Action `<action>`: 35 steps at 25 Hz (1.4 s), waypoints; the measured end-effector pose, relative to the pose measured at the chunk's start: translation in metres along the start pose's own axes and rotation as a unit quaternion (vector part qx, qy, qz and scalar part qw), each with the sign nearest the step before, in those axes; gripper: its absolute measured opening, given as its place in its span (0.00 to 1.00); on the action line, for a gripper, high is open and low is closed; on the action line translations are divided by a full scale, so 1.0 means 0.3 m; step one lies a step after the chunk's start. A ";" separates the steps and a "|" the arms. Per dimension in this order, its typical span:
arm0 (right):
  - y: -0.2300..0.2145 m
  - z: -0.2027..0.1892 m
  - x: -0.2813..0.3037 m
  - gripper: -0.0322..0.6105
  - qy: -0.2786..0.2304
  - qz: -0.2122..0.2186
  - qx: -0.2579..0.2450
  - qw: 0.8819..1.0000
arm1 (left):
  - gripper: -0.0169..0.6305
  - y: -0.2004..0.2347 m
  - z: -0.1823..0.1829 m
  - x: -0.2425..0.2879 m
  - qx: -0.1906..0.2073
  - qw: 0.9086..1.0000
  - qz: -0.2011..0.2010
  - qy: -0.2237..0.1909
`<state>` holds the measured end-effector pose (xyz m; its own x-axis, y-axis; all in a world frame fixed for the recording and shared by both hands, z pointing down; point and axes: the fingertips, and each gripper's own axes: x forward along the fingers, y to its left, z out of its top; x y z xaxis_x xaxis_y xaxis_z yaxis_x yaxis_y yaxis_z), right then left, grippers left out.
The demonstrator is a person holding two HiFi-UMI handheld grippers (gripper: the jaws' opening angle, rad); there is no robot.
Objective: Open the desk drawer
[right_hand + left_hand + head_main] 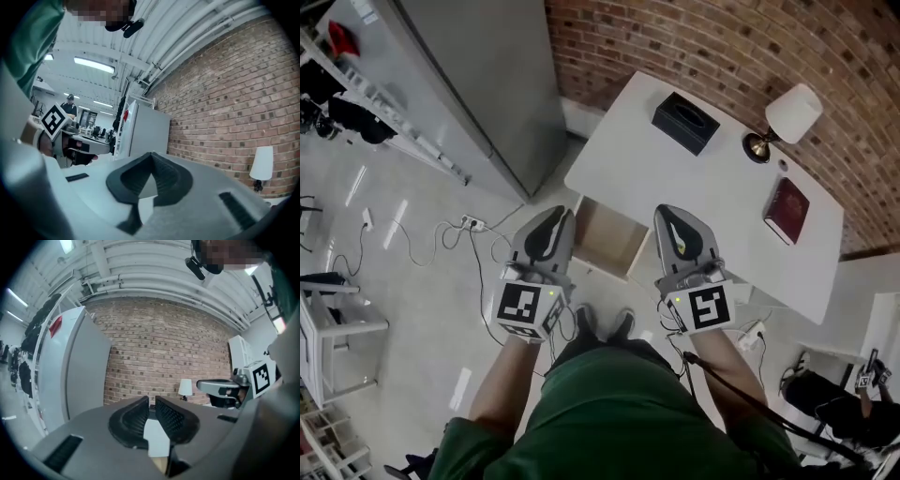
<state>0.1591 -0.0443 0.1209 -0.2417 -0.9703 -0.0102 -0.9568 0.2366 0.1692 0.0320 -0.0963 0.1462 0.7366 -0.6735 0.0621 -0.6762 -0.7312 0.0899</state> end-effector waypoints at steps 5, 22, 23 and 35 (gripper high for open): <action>-0.002 0.015 -0.054 0.05 -0.003 -0.019 0.003 1.000 | 0.09 -0.007 0.076 -0.015 0.018 1.000 -0.003 -0.023; -0.015 0.028 -0.097 0.05 -0.009 -0.032 0.007 0.999 | 0.09 -0.029 0.096 -0.038 0.032 0.999 -0.009 -0.026; -0.015 0.029 -0.096 0.05 -0.010 -0.032 0.007 0.999 | 0.09 -0.028 0.098 -0.039 0.032 0.999 -0.007 -0.025; -0.022 0.032 -0.084 0.05 -0.013 -0.028 0.009 0.999 | 0.09 -0.019 0.080 -0.030 0.032 0.999 -0.004 -0.025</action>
<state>0.1699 -0.0208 0.1105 -0.1907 -0.9806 -0.0451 -0.9719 0.1821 0.1492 0.0288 -0.0886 0.1212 0.7408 -0.6717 0.0123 -0.6717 -0.7403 0.0268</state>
